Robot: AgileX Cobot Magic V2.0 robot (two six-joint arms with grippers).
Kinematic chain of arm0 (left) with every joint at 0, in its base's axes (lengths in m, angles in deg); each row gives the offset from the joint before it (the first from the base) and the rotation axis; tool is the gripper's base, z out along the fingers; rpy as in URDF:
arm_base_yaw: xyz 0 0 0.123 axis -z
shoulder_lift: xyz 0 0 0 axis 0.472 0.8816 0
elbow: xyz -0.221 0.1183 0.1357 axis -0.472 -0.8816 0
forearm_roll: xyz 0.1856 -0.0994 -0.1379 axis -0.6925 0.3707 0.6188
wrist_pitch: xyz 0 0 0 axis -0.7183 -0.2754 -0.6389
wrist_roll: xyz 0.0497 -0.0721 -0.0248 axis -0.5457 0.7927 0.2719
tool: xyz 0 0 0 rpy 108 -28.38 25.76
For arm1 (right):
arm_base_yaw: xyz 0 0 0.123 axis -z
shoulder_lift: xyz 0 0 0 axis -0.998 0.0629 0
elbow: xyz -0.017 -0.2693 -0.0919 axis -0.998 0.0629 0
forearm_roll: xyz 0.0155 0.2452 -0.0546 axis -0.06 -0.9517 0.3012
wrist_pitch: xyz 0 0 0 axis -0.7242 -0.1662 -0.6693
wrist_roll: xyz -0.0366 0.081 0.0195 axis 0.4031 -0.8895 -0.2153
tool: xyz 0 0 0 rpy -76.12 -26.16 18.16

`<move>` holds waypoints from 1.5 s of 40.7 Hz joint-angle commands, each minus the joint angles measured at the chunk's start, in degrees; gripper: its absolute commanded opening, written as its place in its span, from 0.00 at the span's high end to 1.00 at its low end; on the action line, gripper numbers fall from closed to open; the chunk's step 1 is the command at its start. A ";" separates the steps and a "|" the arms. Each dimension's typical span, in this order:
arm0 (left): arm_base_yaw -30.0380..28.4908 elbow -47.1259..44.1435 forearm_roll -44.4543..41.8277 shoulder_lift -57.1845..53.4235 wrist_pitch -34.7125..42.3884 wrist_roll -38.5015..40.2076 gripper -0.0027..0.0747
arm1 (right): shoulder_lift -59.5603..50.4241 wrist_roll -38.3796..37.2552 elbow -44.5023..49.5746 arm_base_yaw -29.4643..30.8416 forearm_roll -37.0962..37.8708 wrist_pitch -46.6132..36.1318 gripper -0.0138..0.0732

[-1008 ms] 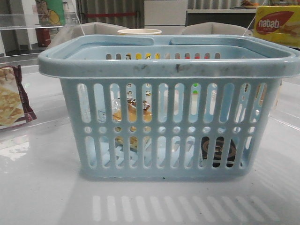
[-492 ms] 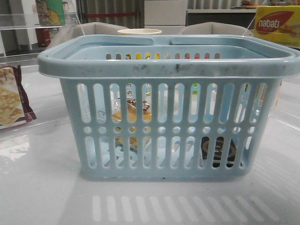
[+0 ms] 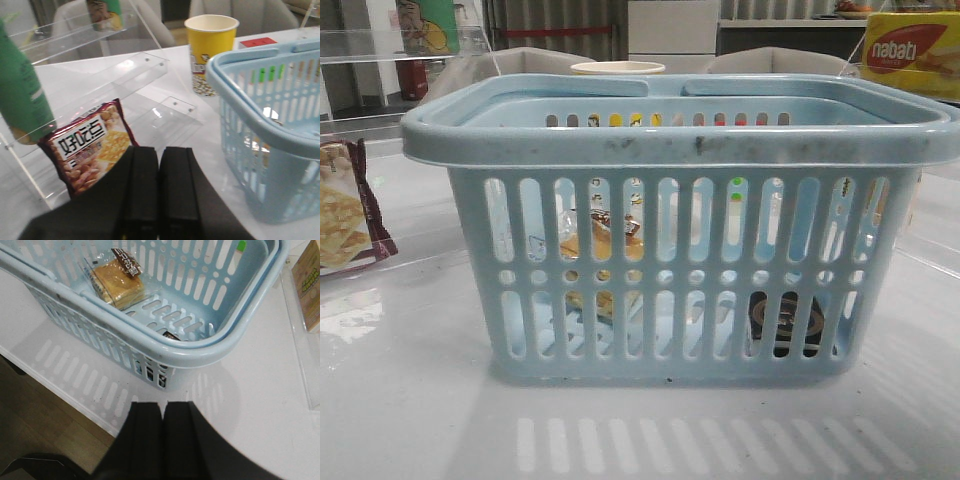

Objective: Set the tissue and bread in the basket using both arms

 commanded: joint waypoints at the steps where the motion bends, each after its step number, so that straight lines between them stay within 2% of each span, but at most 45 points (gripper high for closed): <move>1: -3.36 -3.67 0.26 -1.79 12.78 0.56 0.85 | -0.22 0.68 -1.45 -0.12 -0.05 -3.84 0.78; 5: -5.72 -8.30 0.26 -5.01 16.99 0.56 0.85 | -0.22 0.68 -1.45 -0.12 -0.05 -3.84 0.78; 8: -7.61 -10.75 -0.08 -8.13 17.10 1.34 0.85 | -0.22 0.68 -1.45 -0.12 -0.05 -3.84 0.78; 14: -11.33 -14.69 -3.65 -13.21 17.12 8.19 0.85 | -0.22 0.68 -1.45 -0.12 -0.05 -3.84 0.78; 21: -14.23 -19.00 -3.65 -17.23 18.39 8.31 0.85 | -0.22 0.68 -1.45 -0.12 -0.05 -3.84 0.78; 29: -13.89 -23.53 -3.65 -19.76 23.21 8.04 0.85 | -0.22 0.68 -1.45 -0.12 -0.05 -3.84 0.78; 40: -11.14 -23.35 -3.40 -19.76 22.92 5.83 0.85 | -0.22 0.68 -1.45 -0.12 -0.05 -3.80 0.78; 61: -11.16 -23.35 -3.40 -19.76 23.04 5.83 0.85 | -0.22 0.68 -1.45 -0.12 -0.05 -3.80 0.78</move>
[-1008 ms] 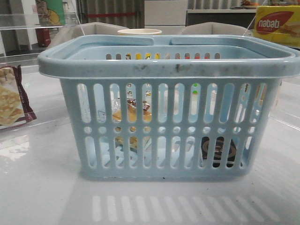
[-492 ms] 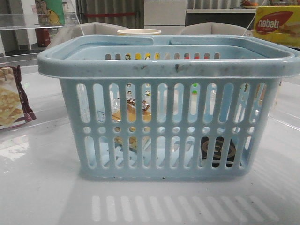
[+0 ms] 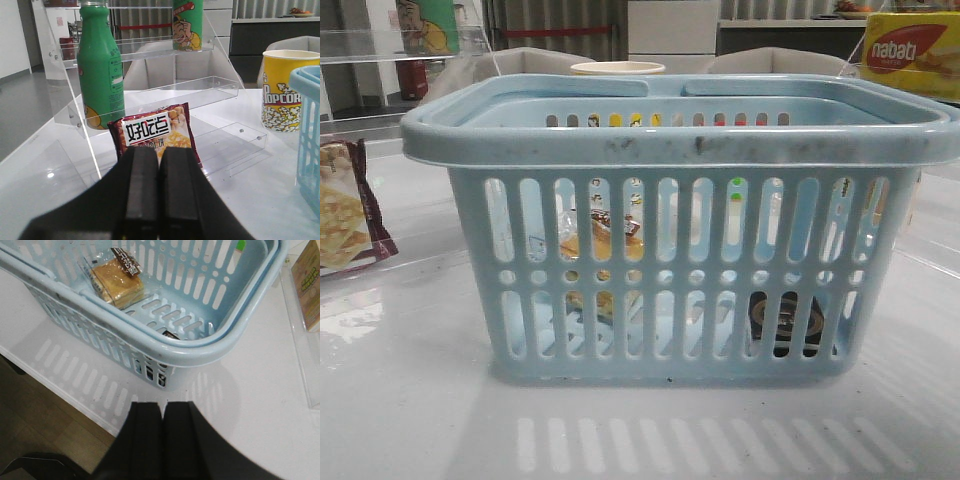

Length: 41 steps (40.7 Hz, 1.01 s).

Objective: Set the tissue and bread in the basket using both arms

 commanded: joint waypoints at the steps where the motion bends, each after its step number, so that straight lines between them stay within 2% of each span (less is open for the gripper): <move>1: 0.35 0.10 0.22 -1.12 5.36 0.00 0.85 | -0.22 0.59 -1.45 -0.12 -0.05 -3.93 0.78; 20: 0.35 0.10 0.22 -1.12 5.36 0.00 0.85 | -0.71 0.59 -0.83 -0.12 -0.05 -4.20 0.78; 23: 0.35 0.10 0.22 -1.01 5.36 0.00 0.85 | -2.13 0.59 0.79 1.52 0.01 -6.00 0.78; 29: 0.35 0.10 0.22 -1.01 5.25 0.00 0.85 | -8.33 0.59 8.70 8.86 -0.25 -16.37 0.78; 36: 0.35 0.10 0.22 -1.01 5.25 0.00 0.85 | -19.84 0.59 22.53 17.92 -0.58 -30.59 0.78; 41: 0.35 0.10 0.22 -1.01 5.25 0.00 0.85 | -28.20 0.59 31.28 22.71 -0.96 -37.10 0.78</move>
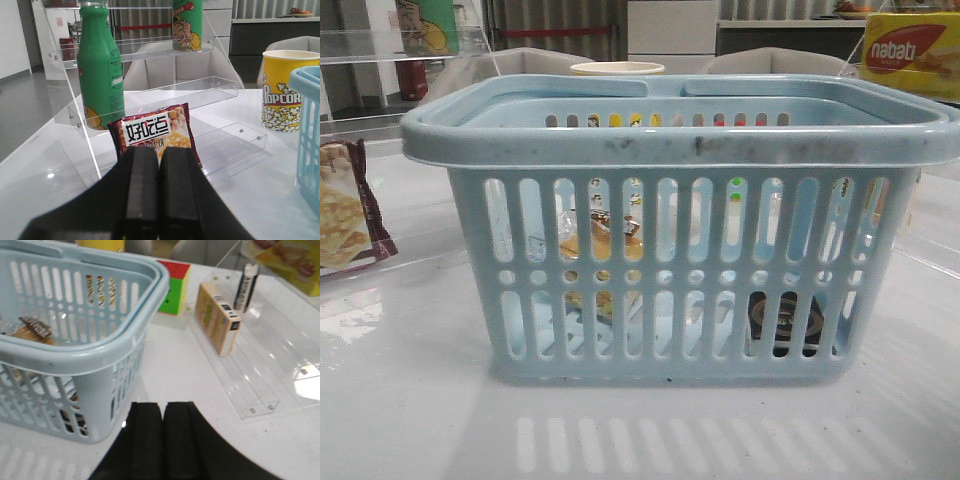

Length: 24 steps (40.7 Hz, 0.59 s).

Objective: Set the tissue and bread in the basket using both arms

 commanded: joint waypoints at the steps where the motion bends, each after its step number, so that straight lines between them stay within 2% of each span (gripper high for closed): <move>1: 0.35 0.10 0.22 -1.01 5.15 0.00 0.85 | -5.23 0.59 4.71 3.74 -0.56 -10.98 0.78; 10: 0.35 0.10 0.22 -1.01 5.15 0.00 0.85 | -13.34 -0.04 14.88 9.34 -3.08 -16.25 0.78; 12: 0.35 0.10 0.22 -1.01 5.15 0.00 0.85 | -14.36 0.00 14.79 10.19 -3.51 -14.52 0.78; 24: 0.35 0.10 0.22 -1.01 5.15 0.00 0.85 | -14.28 0.00 14.79 10.84 -3.51 -16.73 0.78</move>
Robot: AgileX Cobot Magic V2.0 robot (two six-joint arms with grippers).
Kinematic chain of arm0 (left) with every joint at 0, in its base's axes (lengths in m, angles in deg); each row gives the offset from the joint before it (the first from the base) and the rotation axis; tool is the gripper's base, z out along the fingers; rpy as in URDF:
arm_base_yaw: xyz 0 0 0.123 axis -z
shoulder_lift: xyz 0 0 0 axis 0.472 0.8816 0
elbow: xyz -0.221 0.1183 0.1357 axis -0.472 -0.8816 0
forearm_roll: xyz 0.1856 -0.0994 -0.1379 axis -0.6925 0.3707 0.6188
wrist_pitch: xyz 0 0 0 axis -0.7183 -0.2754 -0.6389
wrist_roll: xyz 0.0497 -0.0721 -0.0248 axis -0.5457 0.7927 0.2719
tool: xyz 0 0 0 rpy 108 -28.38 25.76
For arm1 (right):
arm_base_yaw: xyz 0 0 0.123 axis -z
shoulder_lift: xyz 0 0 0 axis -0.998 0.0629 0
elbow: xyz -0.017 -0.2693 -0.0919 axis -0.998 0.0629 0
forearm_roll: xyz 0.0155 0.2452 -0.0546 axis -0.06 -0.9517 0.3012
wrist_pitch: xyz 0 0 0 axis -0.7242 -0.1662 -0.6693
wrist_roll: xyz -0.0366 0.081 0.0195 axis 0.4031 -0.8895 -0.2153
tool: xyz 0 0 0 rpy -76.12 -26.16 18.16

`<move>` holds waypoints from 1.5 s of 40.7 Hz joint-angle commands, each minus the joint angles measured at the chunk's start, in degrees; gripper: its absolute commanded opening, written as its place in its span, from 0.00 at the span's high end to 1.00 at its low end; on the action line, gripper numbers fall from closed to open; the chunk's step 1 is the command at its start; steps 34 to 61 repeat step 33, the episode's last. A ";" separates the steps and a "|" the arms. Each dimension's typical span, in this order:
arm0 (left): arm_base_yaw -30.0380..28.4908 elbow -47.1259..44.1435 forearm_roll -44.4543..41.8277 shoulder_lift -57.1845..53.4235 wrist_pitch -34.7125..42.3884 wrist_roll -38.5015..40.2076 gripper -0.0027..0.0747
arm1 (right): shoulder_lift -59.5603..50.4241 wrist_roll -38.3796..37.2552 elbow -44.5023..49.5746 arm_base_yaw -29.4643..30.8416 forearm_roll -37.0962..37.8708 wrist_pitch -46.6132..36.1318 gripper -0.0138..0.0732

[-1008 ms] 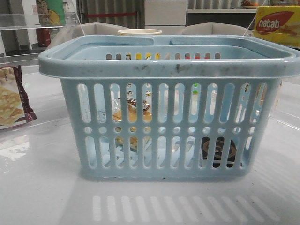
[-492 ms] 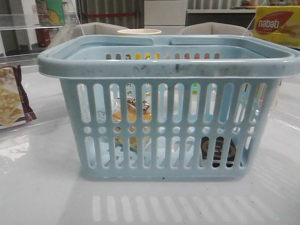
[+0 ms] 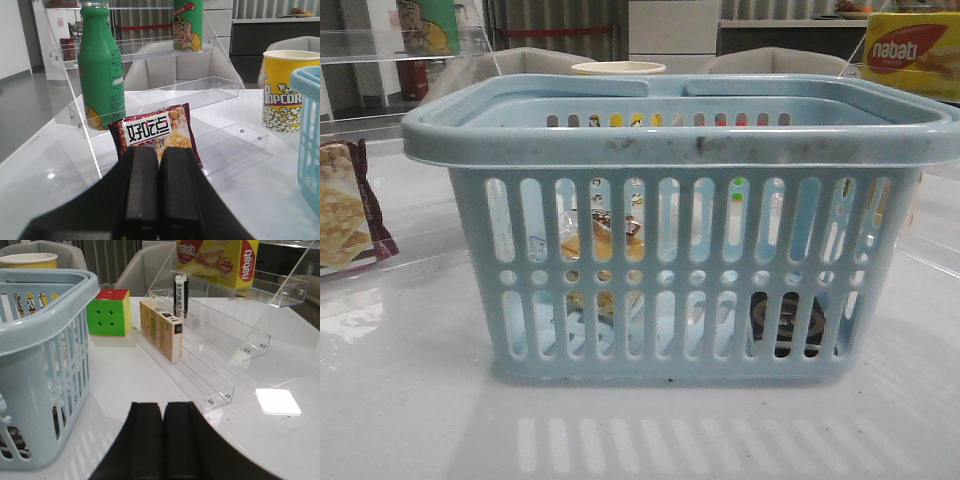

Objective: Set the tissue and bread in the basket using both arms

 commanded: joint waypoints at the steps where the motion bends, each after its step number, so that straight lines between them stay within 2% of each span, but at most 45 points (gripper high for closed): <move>1: 0.35 0.10 0.22 -1.01 5.15 0.00 0.85 | -1.08 0.10 0.04 0.46 0.04 -6.68 0.78; 12: 0.35 0.10 0.22 -1.01 5.15 0.00 0.85 | -1.08 0.10 0.04 0.46 0.04 -10.85 0.78; 61: 0.35 0.10 0.22 -1.01 5.15 0.00 0.85 | -1.08 0.10 0.09 0.40 0.04 -10.57 0.78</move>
